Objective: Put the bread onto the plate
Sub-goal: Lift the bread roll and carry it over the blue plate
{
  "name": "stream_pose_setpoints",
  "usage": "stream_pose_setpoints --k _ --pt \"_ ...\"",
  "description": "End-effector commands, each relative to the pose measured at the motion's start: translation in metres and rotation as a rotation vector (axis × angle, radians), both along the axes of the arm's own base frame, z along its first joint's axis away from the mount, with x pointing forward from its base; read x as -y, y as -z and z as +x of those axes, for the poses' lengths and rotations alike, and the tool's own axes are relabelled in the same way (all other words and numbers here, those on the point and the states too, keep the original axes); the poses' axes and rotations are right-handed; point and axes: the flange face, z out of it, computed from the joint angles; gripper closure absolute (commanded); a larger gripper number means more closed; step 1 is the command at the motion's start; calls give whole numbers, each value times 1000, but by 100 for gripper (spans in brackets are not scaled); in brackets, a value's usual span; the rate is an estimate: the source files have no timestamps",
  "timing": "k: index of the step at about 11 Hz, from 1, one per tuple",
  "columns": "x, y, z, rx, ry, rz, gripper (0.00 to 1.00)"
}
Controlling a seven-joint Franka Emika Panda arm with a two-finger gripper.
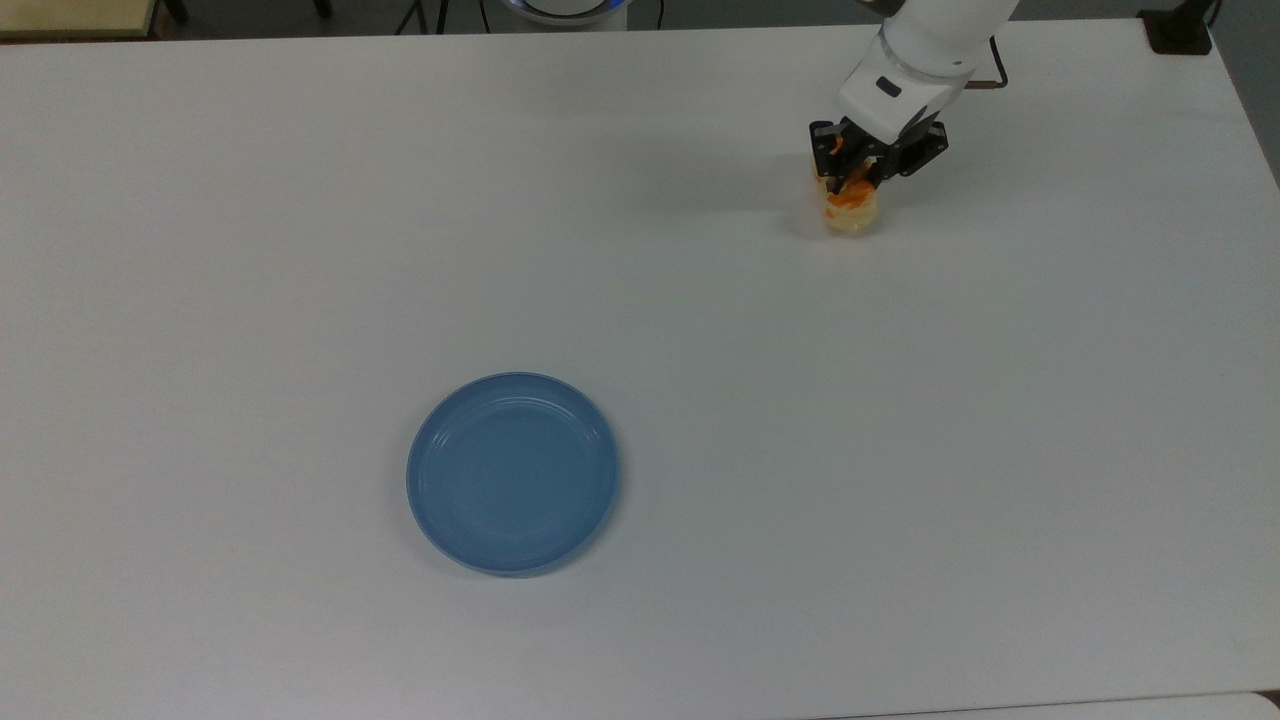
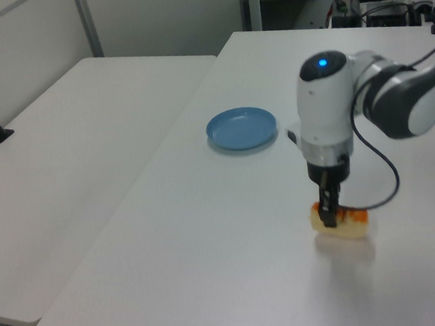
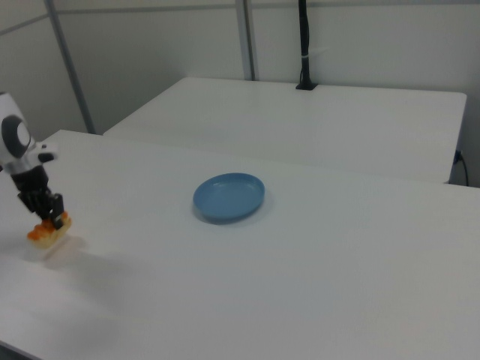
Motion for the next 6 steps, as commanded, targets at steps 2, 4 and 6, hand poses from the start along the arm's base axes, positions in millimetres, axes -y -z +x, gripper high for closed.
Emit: stream_pose_setpoints --k 2,4,6 --pt "68 -98 71 60 120 -11 63" --pt "119 -136 105 73 154 -22 63" --pt "182 -162 143 94 148 10 63"
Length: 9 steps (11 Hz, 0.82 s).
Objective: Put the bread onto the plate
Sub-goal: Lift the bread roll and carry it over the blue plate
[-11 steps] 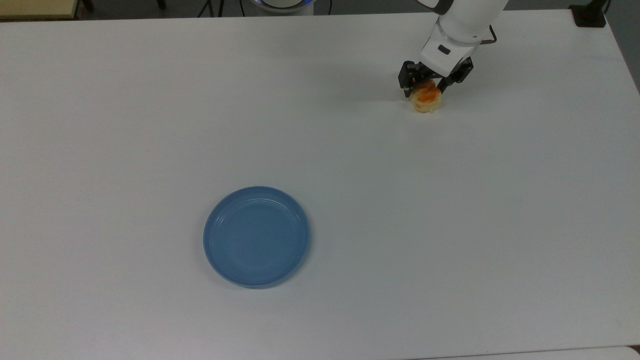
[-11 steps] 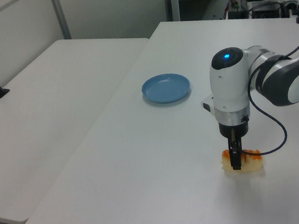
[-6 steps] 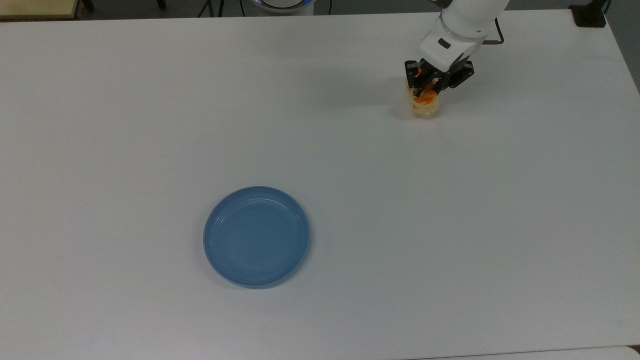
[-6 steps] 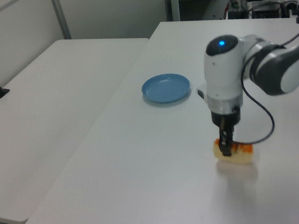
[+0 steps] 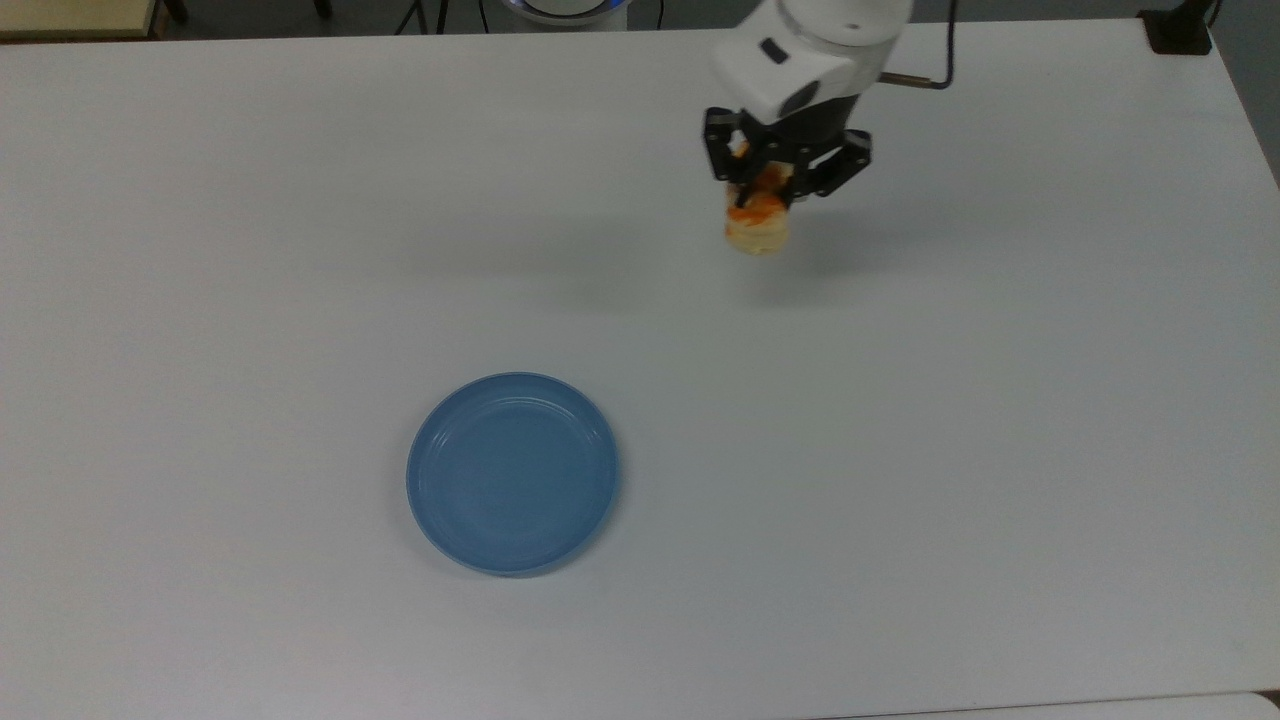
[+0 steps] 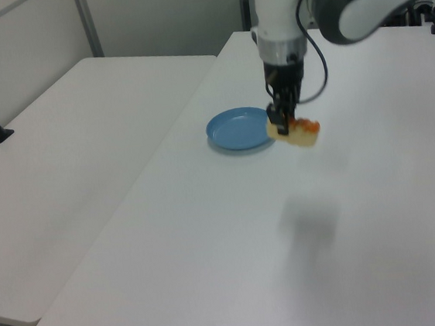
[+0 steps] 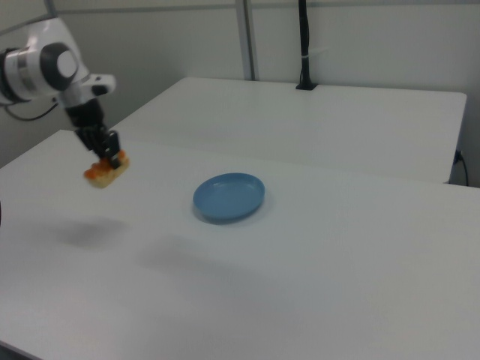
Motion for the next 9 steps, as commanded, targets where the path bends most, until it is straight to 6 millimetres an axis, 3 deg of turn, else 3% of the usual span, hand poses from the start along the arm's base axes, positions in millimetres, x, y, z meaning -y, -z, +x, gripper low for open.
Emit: stream_pose_setpoints --k 1,2,4,7,9 --pt "86 -27 53 11 0 31 62" --pt "112 -19 76 20 30 37 62" --pt "145 4 111 54 82 43 62" --pt "167 53 147 163 130 80 62" --pt "182 74 169 238 168 92 62"
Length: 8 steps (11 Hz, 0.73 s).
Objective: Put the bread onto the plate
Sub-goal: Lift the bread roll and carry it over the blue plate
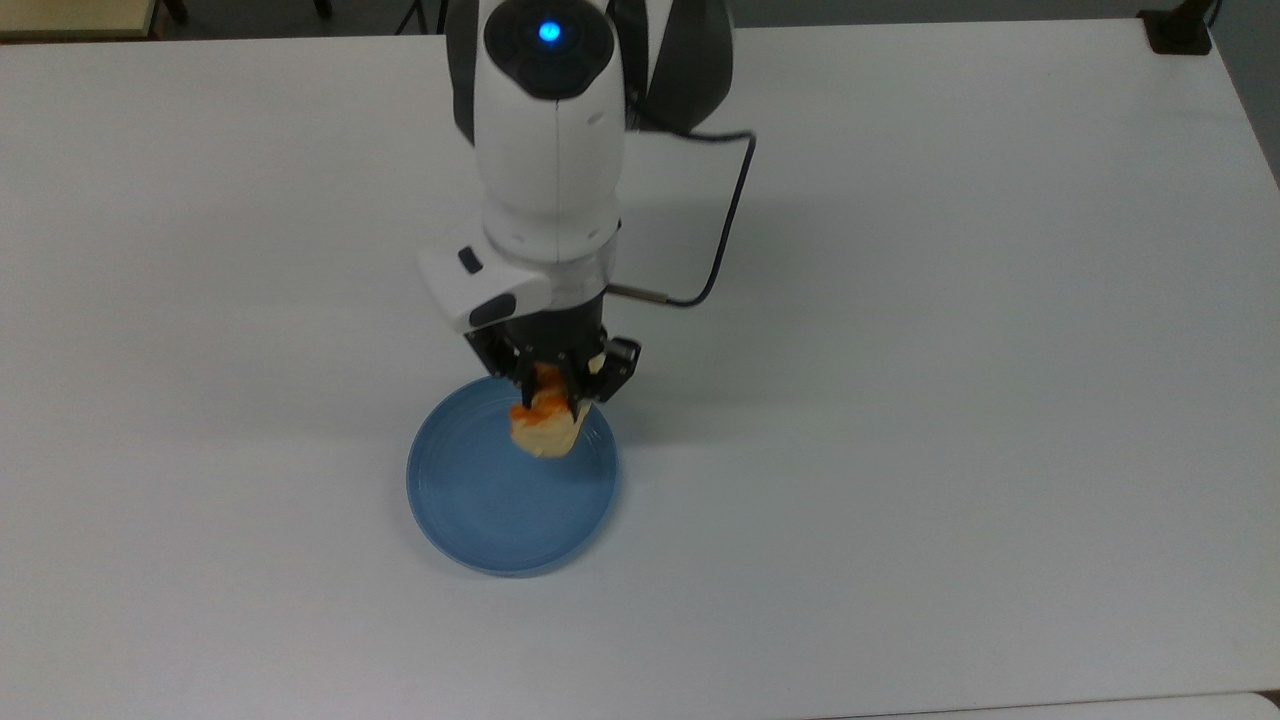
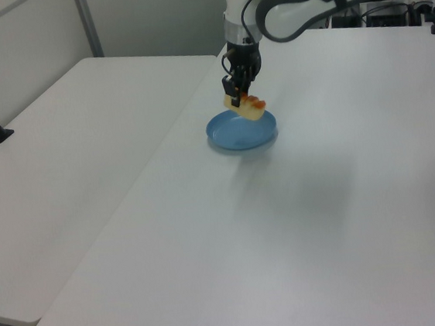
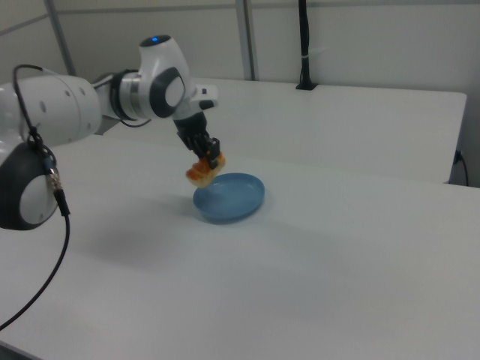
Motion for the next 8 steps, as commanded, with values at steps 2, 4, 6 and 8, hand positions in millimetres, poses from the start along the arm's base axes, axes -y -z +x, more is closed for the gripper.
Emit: stream_pose_setpoints --k 2,4,6,8 --pt "24 31 30 86 58 6 62" --pt "28 58 32 56 55 -4 62" --pt "26 69 29 39 41 -31 62" --pt "26 73 28 33 33 -55 20"
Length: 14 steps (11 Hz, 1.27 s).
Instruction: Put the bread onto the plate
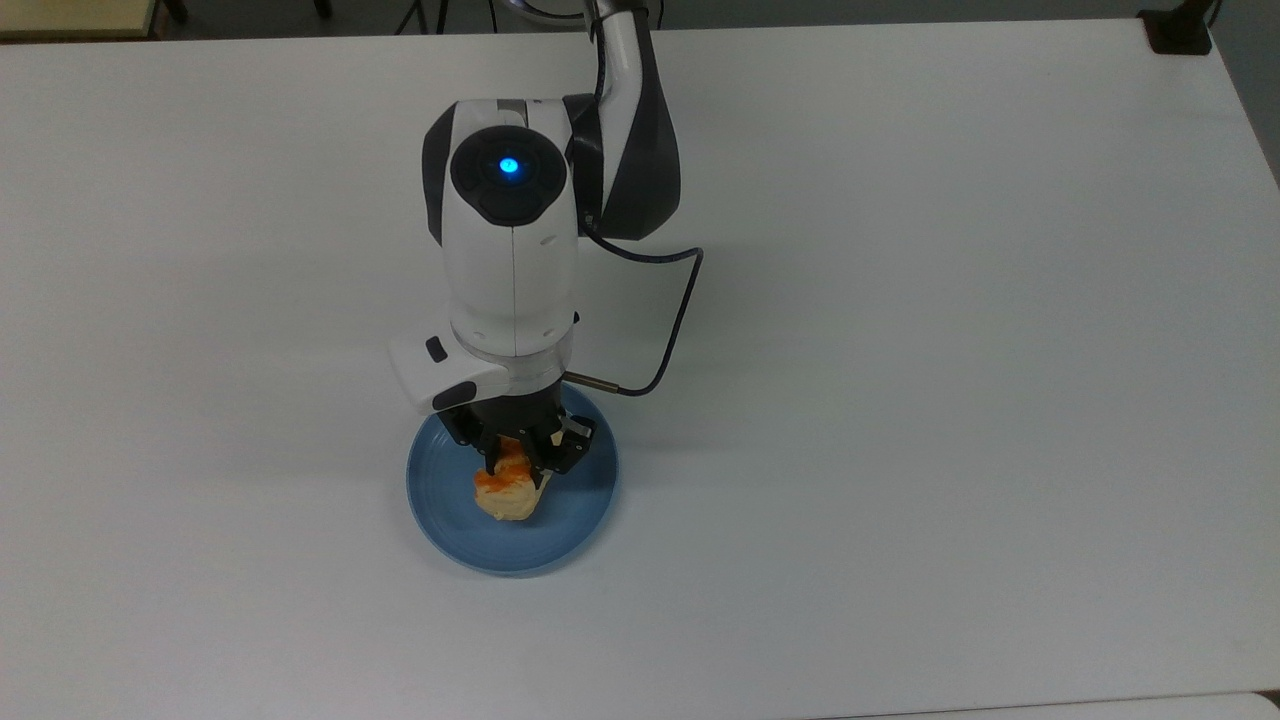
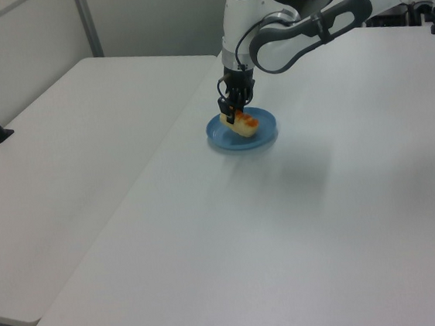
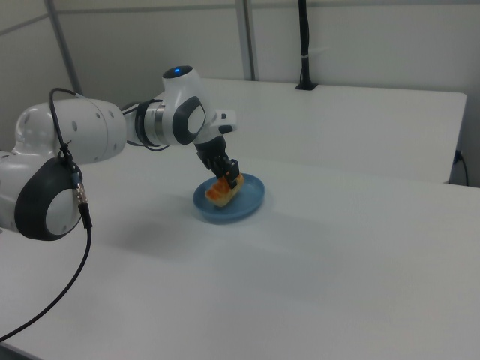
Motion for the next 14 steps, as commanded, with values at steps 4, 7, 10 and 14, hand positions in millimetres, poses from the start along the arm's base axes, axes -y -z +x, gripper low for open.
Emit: stream_pose_setpoints --k 4,7,10,14 --pt "-1 -4 0 17 -11 -60 0" --pt "14 -59 -11 72 82 -32 0" --pt "52 -172 -68 -28 221 64 0" --pt "97 -288 -164 -149 329 129 0"
